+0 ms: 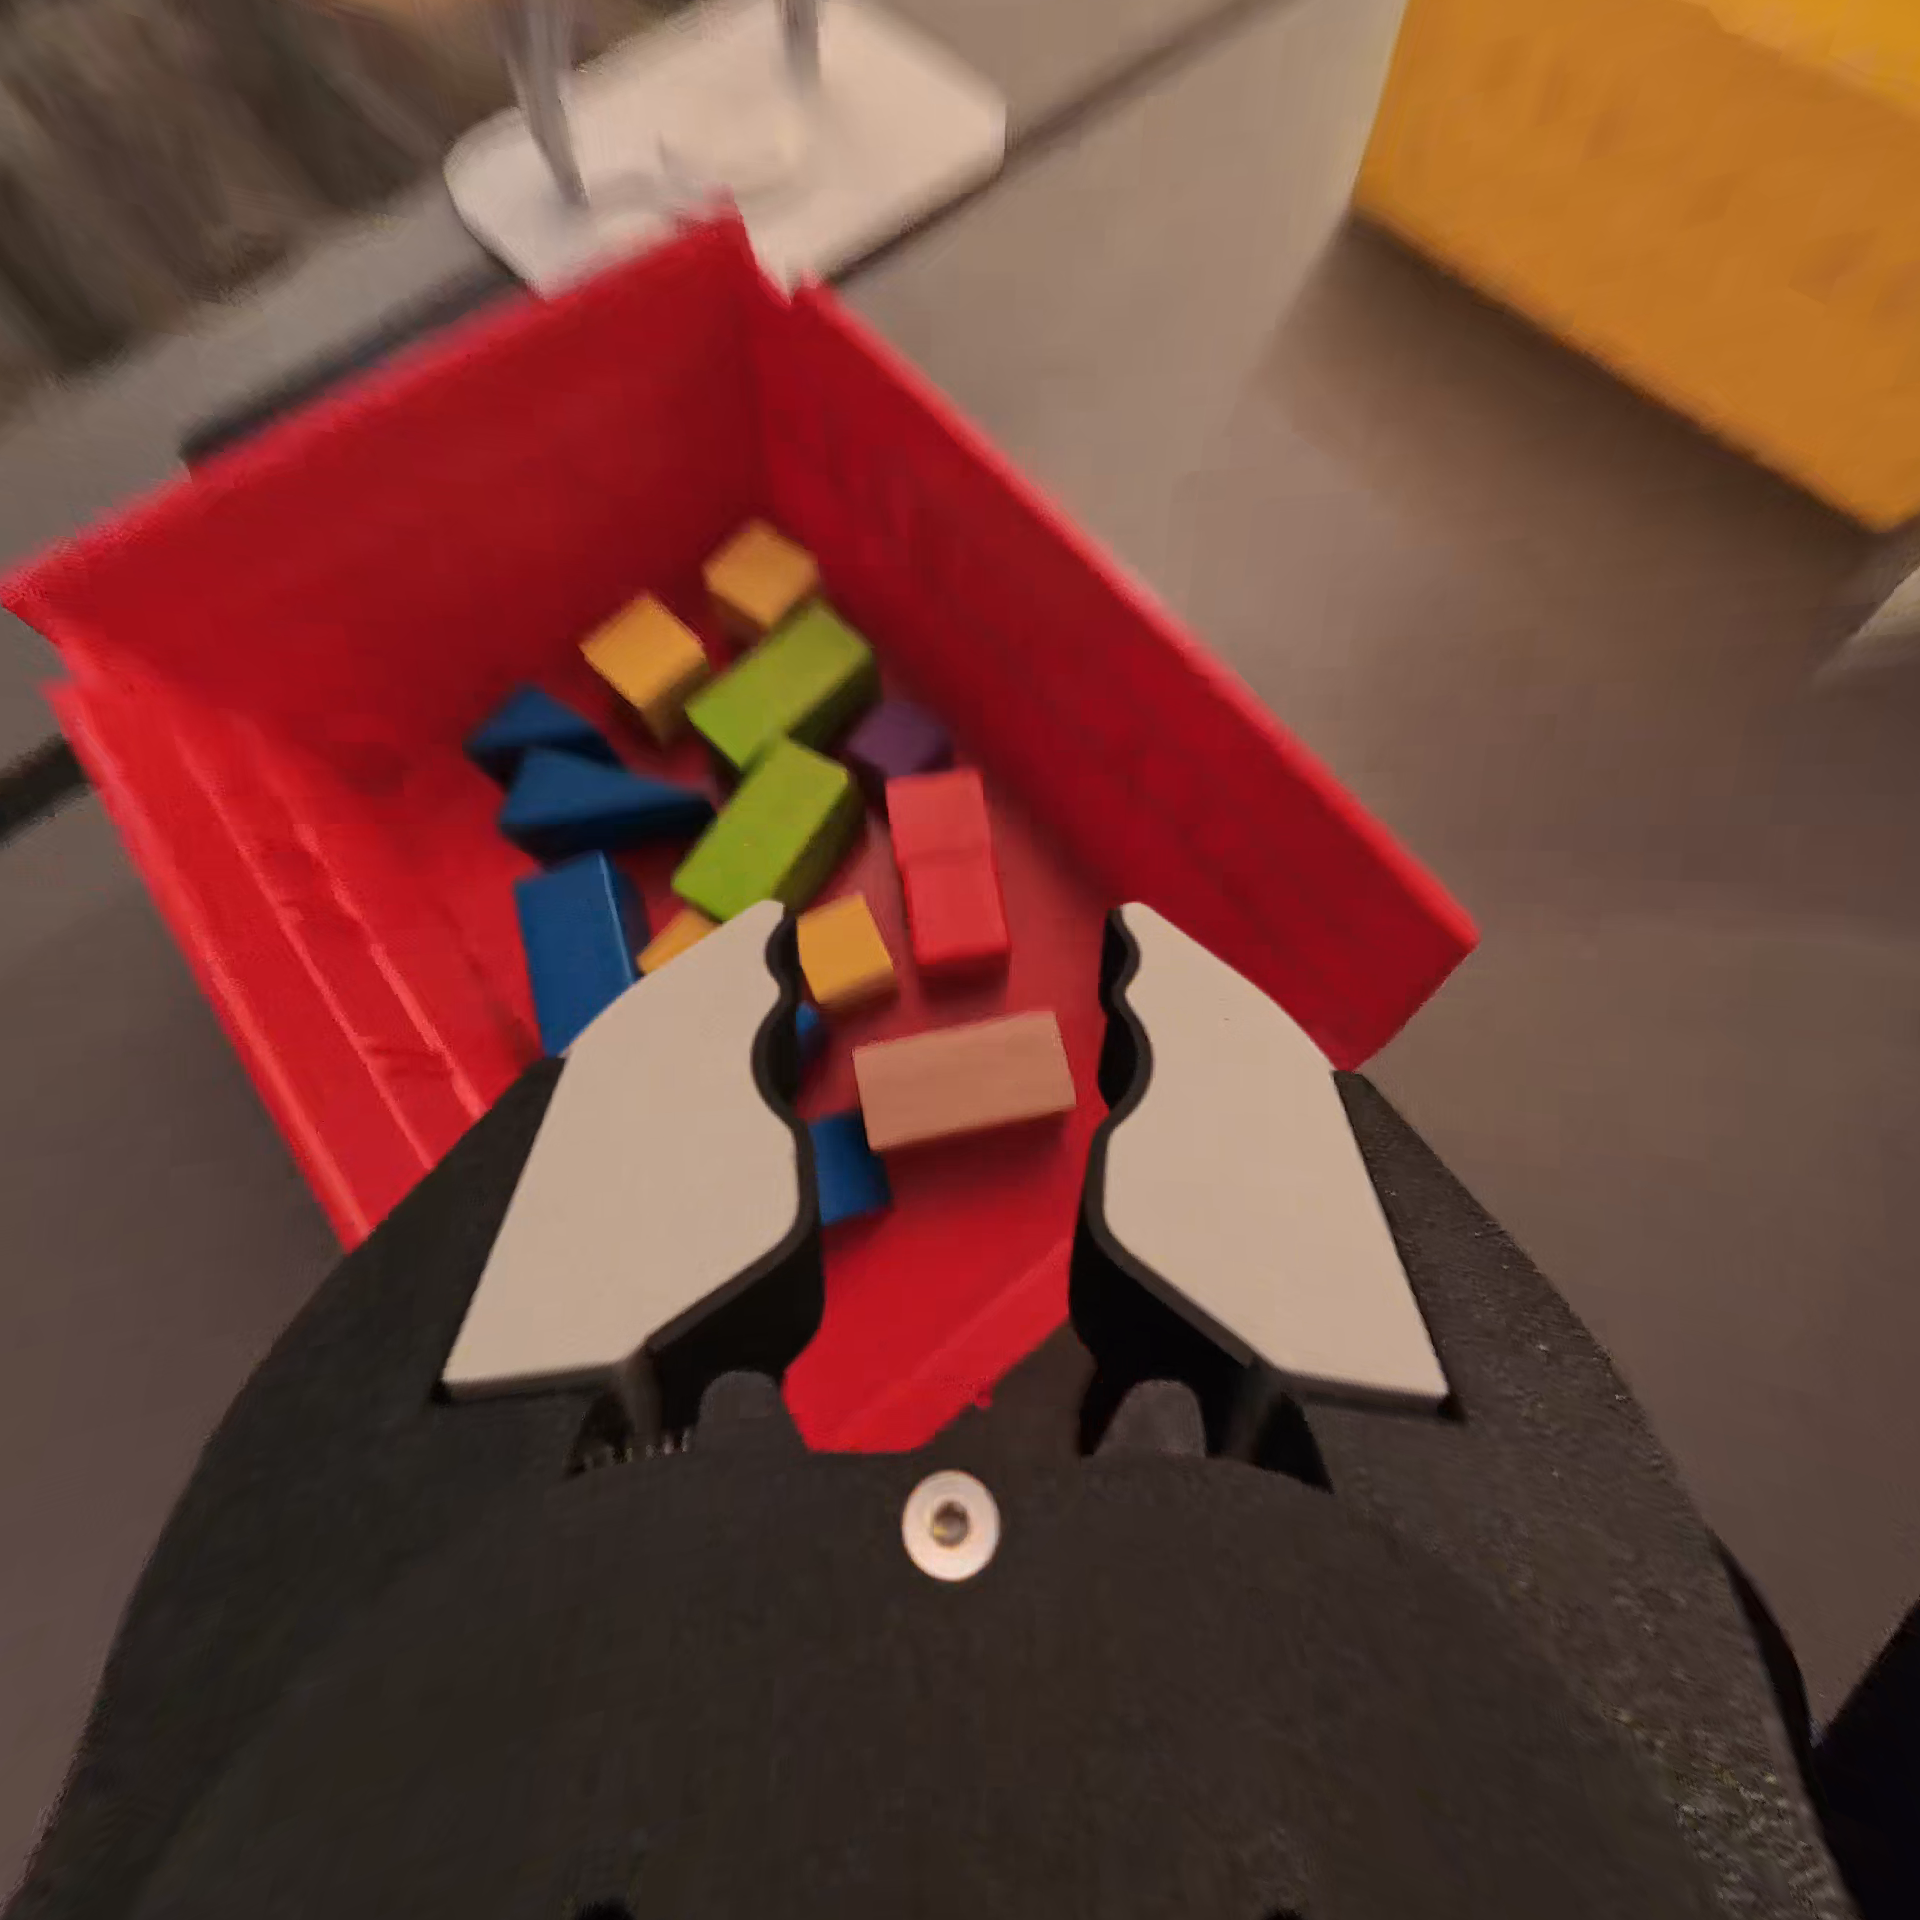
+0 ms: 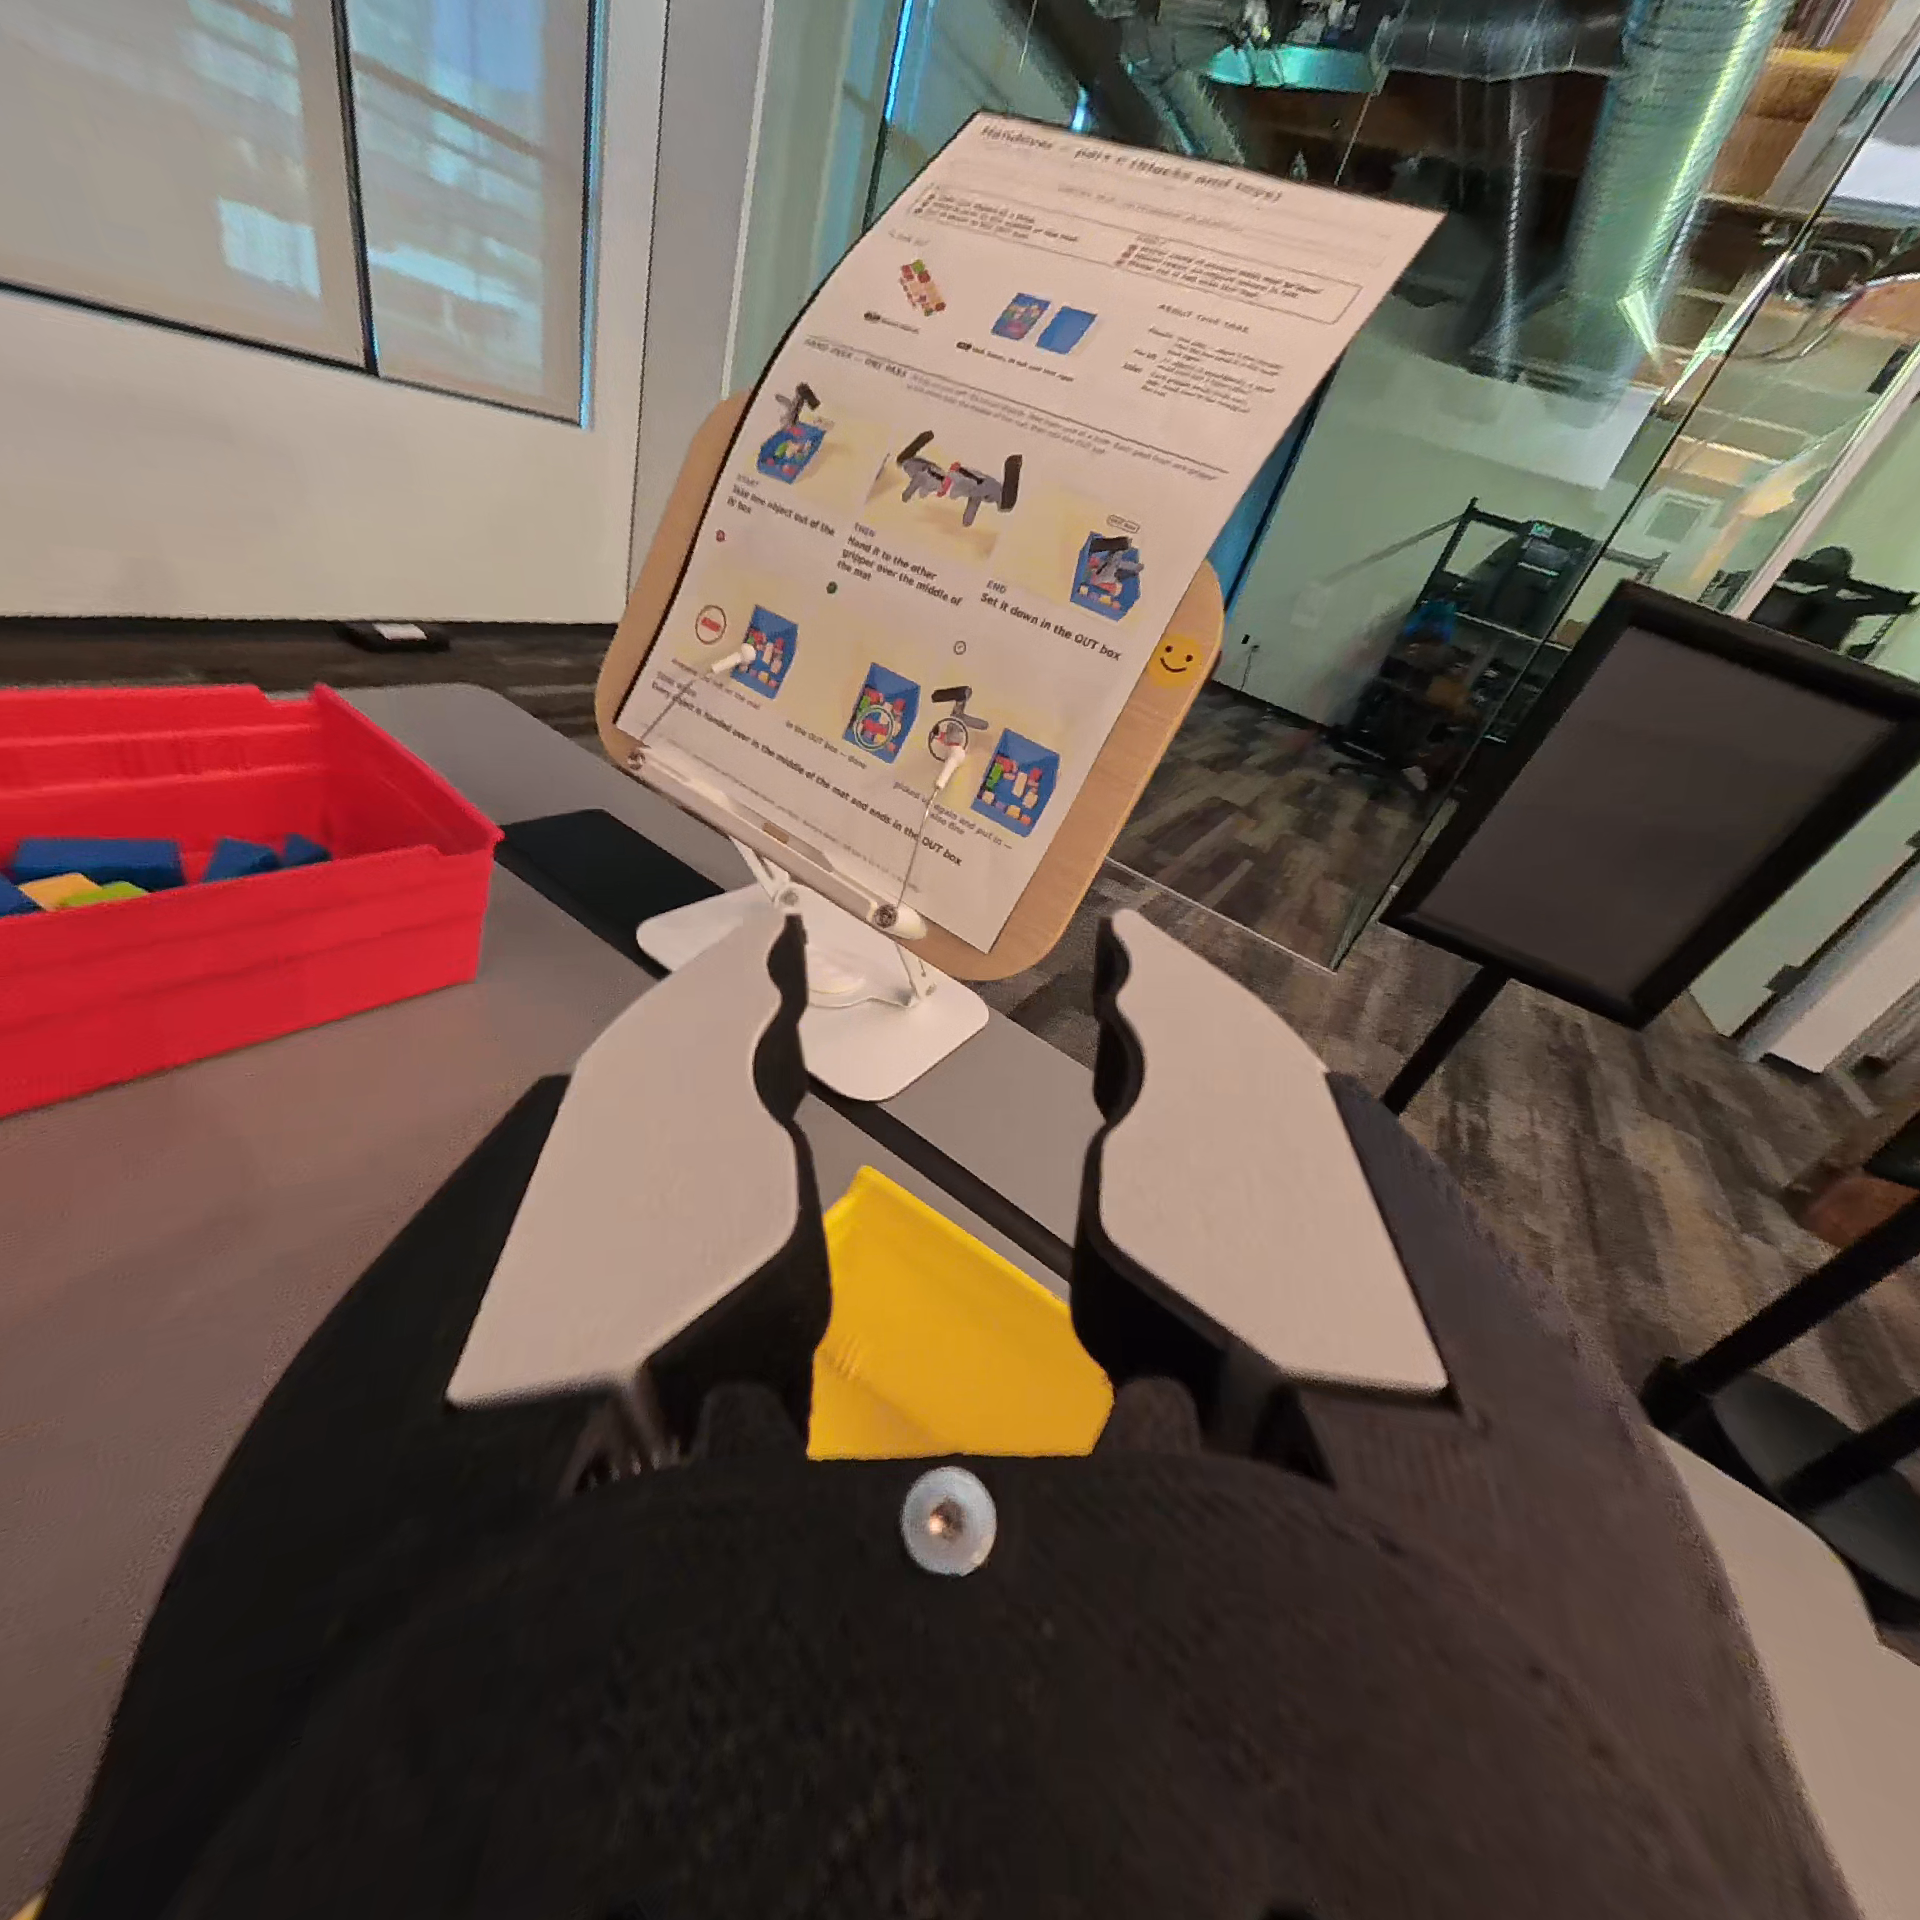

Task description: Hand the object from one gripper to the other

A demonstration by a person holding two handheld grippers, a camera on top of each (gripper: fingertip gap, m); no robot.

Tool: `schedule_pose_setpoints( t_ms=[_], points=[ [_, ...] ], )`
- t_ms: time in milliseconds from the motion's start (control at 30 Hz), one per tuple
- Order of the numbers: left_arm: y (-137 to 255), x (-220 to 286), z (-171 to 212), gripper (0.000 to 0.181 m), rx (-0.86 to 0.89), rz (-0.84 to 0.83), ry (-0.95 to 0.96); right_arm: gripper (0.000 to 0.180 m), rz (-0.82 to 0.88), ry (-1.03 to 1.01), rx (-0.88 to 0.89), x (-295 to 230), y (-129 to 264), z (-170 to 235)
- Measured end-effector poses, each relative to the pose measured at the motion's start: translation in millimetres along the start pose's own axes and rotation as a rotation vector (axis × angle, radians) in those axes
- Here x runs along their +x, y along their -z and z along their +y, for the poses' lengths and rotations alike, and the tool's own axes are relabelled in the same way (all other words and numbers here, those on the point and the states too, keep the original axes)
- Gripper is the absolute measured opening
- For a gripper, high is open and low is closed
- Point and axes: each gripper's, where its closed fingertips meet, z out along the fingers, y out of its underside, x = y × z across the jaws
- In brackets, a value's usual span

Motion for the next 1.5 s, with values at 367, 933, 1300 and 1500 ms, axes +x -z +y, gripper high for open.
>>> schedule_pose_setpoints(
  t_ms=[367,933,1300,1500],
  points=[
    [-68.3,11.5,42.0,0.046,-0.328,-0.04,-0.011,0.054,-0.028,0.031,-0.066,-4.9,0.3,10.1],
    [-97.5,2.7,54.0,0.043,-0.462,-0.077,0.026,0.054,-0.03,-0.019,-0.105,11.8,5.8,24.5],
    [-99.0,1.5,59.1,0.035,-0.483,-0.081,0.03,0.054,-0.059,0.001,-0.142,7.8,5.6,30.5],
    [-76.2,-6.7,38.2,0.034,-0.411,-0.151,-0.031,0.052,-0.055,-0.004,-0.095,11.8,14.4,18.4]
  ],
)
